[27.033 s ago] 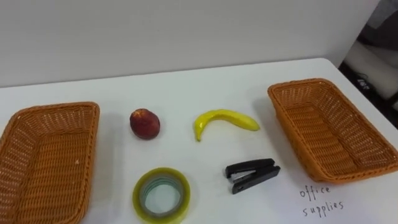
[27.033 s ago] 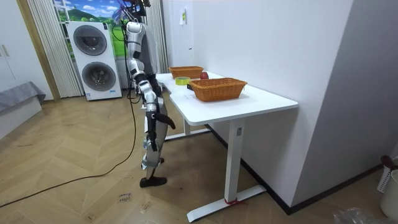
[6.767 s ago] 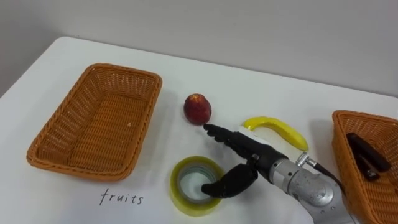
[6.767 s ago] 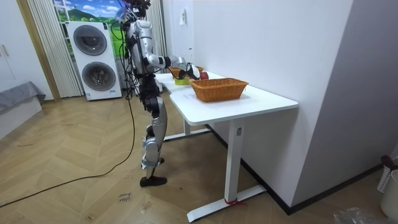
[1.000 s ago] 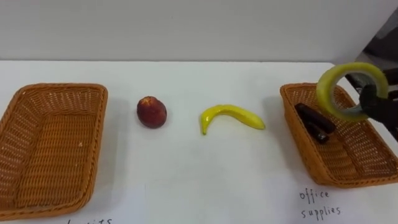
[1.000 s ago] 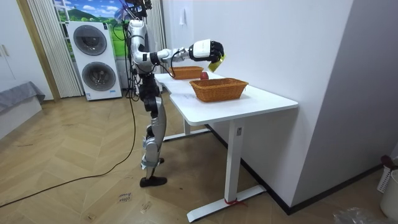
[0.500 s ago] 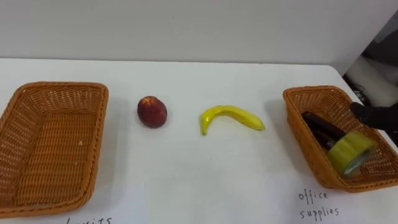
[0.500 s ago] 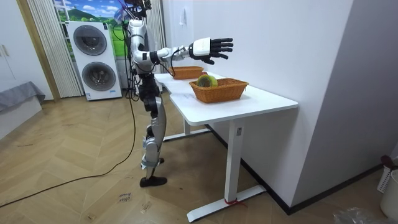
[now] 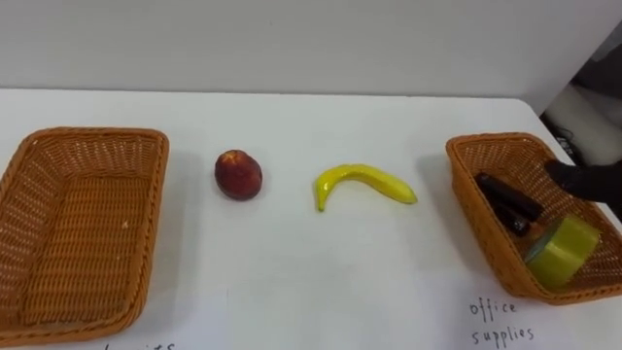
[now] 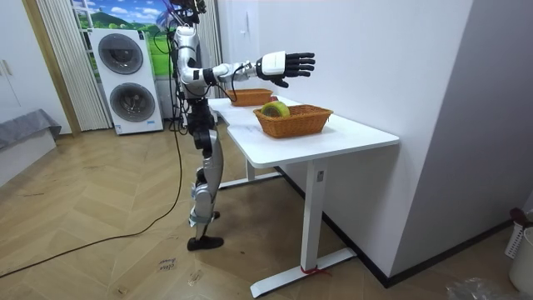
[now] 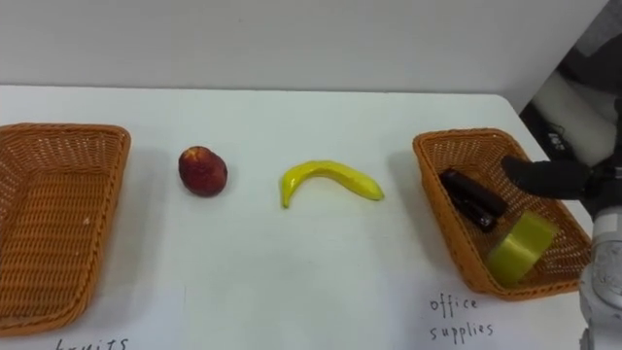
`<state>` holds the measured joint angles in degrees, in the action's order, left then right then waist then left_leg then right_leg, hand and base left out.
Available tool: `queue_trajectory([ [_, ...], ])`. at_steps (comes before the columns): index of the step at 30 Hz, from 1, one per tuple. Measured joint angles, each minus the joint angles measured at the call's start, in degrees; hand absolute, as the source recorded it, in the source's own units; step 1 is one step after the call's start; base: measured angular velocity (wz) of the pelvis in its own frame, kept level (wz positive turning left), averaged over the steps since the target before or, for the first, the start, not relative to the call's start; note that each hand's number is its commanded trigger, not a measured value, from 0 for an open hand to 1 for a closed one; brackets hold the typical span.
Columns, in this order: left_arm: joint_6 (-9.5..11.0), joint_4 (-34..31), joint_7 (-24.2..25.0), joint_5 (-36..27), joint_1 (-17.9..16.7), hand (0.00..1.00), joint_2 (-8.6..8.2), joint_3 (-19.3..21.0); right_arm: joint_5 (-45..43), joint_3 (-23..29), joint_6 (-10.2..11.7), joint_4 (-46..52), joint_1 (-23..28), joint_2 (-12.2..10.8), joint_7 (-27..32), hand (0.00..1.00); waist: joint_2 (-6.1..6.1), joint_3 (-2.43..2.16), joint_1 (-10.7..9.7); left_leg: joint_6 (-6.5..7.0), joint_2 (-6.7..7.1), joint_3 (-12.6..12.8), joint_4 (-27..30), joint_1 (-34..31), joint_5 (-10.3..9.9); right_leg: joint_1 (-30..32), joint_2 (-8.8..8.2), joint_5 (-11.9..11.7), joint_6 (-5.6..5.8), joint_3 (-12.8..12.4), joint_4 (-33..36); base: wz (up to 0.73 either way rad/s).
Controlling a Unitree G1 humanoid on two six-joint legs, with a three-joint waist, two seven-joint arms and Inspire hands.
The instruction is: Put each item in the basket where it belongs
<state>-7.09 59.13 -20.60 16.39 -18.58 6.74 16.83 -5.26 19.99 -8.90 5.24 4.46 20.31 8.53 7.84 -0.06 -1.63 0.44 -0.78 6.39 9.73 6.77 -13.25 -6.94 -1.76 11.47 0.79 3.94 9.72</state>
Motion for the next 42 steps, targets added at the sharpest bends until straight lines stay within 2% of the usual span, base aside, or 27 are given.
queue_trajectory([
  [21,0.01,-0.06,0.01,0.01,0.04,0.00,0.00,-0.04,-1.96,-0.01,0.03,0.49,-0.07,0.00,-2.12,0.00,-0.18,0.04,0.23,0.00,-0.02,0.04,-0.02,0.35,0.00,-0.32,0.03,0.00,0.00,-0.27,0.07,0.00],
  [24,0.01,-0.17,0.18,0.00,0.05,0.00,0.00,-0.04,-1.94,-0.03,0.12,2.77,-0.19,0.00,-3.19,0.00,-0.45,0.23,0.40,0.00,-0.03,0.14,-0.06,0.73,0.01,-0.54,0.06,0.00,0.00,-0.58,0.09,-0.02],
  [31,0.72,-0.39,1.02,0.04,0.09,0.00,-0.19,-0.05,-1.83,-0.75,0.18,6.07,-3.87,0.00,-5.09,0.00,0.06,0.18,1.57,0.00,-0.10,0.59,-0.03,0.54,0.01,-0.26,0.13,0.01,0.01,-0.67,0.50,-0.04],
  [36,0.86,-0.03,1.01,0.00,-0.01,0.00,-0.12,-0.30,-2.32,-1.72,0.12,6.26,-9.34,0.00,-6.25,0.00,0.51,0.12,3.02,-0.01,-0.26,0.51,0.04,0.55,-0.01,-0.16,0.27,0.00,0.00,-0.47,0.90,0.01],
  [42,0.79,-0.63,1.77,0.04,-0.14,0.00,0.09,-0.17,-2.95,-5.08,0.12,6.76,-12.40,0.17,-7.89,0.00,0.59,0.01,5.16,-0.01,-0.26,-0.55,0.02,0.31,-0.01,-0.39,0.17,0.00,0.00,1.23,0.86,0.10],
])
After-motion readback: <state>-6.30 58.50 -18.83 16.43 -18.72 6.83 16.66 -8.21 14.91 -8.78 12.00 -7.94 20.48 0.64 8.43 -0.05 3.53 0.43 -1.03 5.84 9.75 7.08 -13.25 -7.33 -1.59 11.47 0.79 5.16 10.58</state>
